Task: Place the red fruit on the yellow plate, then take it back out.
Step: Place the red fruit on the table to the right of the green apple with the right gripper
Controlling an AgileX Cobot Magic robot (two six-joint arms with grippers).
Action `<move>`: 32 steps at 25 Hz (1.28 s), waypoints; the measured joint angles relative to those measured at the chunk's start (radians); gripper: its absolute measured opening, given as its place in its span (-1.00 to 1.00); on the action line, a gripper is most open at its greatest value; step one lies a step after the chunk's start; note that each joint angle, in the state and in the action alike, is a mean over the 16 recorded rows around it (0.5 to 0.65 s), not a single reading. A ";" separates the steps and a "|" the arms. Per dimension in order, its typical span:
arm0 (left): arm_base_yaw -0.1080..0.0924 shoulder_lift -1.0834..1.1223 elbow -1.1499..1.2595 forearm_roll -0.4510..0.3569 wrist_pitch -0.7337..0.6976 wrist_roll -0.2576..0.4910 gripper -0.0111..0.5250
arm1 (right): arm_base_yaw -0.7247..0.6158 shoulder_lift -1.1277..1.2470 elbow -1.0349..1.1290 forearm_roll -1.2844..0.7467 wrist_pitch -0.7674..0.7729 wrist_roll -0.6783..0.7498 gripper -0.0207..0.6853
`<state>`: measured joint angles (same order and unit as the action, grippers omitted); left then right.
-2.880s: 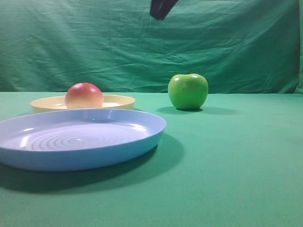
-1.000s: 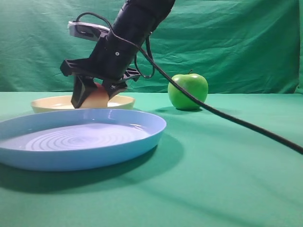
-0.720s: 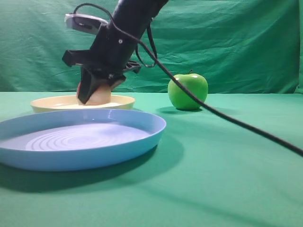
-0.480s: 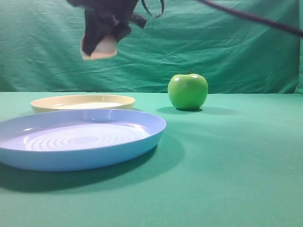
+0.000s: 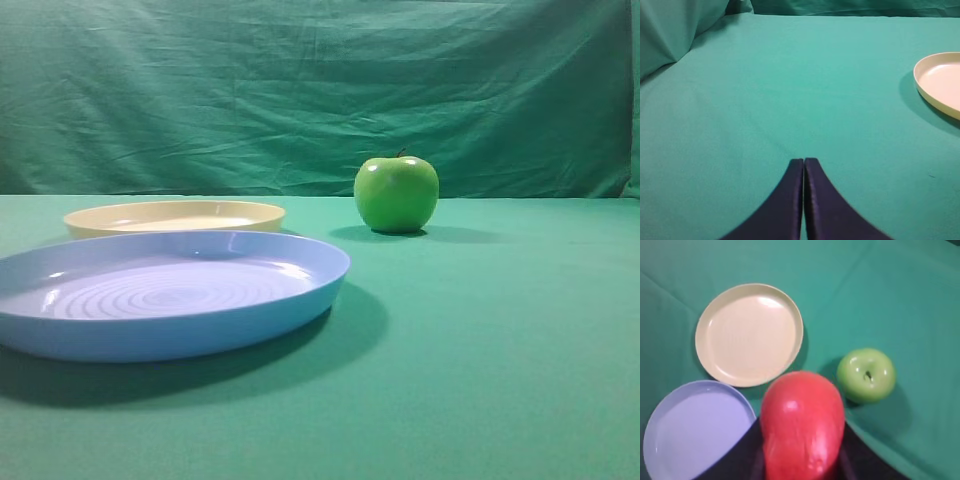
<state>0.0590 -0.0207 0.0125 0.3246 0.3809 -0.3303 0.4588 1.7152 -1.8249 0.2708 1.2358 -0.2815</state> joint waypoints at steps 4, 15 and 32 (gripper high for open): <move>0.000 0.000 0.000 0.000 0.000 0.000 -0.96 | -0.042 -0.141 0.224 0.000 -0.049 0.007 -0.37; 0.000 0.000 0.000 0.000 0.000 0.000 -0.96 | -0.103 -0.383 0.838 0.000 -0.361 0.016 -0.37; 0.000 0.000 0.000 0.000 0.000 0.000 -0.96 | -0.107 -0.222 1.141 0.000 -0.777 0.011 -0.29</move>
<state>0.0590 -0.0207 0.0125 0.3246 0.3809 -0.3303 0.3515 1.4935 -0.6839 0.2709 0.4591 -0.2709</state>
